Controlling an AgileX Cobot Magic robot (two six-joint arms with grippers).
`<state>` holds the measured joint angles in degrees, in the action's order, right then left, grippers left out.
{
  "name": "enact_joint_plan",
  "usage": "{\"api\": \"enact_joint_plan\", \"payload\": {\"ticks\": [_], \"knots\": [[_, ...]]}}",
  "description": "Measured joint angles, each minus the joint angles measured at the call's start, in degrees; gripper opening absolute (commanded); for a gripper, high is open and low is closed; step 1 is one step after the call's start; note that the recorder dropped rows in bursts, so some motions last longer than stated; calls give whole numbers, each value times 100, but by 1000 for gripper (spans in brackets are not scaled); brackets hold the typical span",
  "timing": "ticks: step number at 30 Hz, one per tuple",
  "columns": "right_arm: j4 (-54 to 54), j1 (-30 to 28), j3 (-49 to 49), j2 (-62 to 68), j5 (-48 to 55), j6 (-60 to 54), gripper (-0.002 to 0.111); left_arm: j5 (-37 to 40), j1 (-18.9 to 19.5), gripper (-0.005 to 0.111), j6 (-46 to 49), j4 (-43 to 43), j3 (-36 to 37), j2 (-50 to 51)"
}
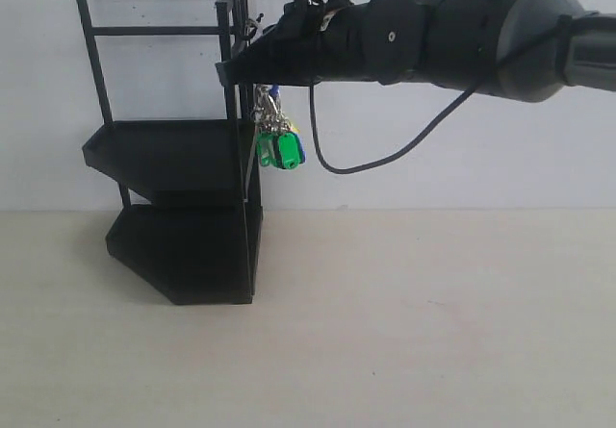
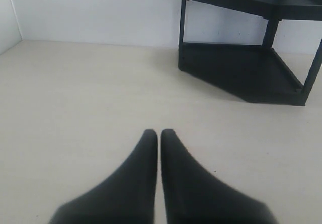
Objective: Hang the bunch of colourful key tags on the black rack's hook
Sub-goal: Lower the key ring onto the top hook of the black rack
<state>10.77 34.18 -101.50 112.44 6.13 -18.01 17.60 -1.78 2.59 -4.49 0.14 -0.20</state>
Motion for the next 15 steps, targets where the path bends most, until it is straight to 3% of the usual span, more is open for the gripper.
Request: {"api": "enact_joint_plan", "payload": {"ticks": [15], "knots": [[-54,31,0,13,148,0,0,0,0,4,0,0,0,0]]}}
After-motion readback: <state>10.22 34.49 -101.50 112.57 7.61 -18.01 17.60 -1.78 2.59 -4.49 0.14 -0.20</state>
